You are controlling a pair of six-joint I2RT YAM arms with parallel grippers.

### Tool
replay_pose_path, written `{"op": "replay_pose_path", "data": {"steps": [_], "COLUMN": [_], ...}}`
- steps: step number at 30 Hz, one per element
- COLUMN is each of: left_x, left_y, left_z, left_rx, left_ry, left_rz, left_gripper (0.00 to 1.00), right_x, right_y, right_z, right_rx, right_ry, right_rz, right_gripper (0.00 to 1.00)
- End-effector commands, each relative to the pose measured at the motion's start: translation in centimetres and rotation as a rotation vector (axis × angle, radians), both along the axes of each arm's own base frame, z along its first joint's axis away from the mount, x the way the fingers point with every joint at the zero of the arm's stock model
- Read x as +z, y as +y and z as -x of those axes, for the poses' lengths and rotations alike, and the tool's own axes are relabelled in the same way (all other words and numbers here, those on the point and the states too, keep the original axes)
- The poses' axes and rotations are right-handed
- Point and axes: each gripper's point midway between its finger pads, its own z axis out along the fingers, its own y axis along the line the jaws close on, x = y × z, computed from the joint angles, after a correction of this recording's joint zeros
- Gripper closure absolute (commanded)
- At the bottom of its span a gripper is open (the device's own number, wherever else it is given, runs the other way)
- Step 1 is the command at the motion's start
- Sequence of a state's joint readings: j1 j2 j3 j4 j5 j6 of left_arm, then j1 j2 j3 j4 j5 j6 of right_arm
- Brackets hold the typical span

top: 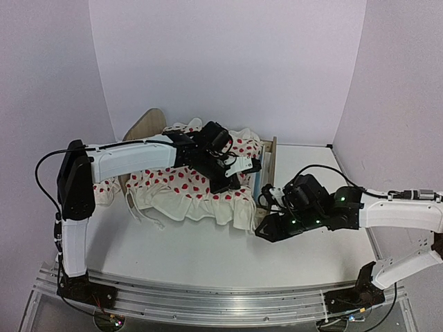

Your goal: Set up the pet bed

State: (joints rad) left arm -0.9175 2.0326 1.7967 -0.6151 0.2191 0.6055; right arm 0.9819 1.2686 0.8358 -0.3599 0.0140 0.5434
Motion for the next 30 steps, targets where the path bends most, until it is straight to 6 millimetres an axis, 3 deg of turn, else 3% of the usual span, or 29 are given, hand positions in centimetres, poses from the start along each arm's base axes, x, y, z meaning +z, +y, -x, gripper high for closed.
{"op": "replay_pose_path", "data": {"steps": [1,4,9,14,21,30], "left_x": [10.2,12.6,13.5,14.3,14.2,13.9], "left_y": [1.8,3.1,4.0,4.5,4.6,4.6], "left_z": [-0.4,-0.4,-0.3,-1.1,-1.3,-1.4], "left_rx": [-0.024,-0.056,-0.074,-0.067,-0.068,-0.071], "left_ry": [-0.088,-0.103,-0.134,-0.166,-0.173,-0.183], "left_rz": [0.154,0.2,0.232,0.245,0.246,0.241], "left_gripper": [1.0,1.0,1.0,1.0,1.0,1.0], "right_x": [5.1,6.8,8.2,7.5,5.1,3.2], "right_y": [1.9,1.8,1.5,2.9,5.5,6.0], "right_z": [-3.0,-4.3,-6.5,-7.7,-8.2,-10.4], "right_rx": [-0.013,-0.054,-0.13,-0.104,-0.047,-0.091], "right_ry": [-0.189,-0.246,-0.324,-0.338,-0.291,-0.298], "right_rz": [-0.073,-0.068,-0.01,0.037,0.048,0.007], "right_gripper": [0.7,0.73,0.76,0.76,0.74,0.73]}}
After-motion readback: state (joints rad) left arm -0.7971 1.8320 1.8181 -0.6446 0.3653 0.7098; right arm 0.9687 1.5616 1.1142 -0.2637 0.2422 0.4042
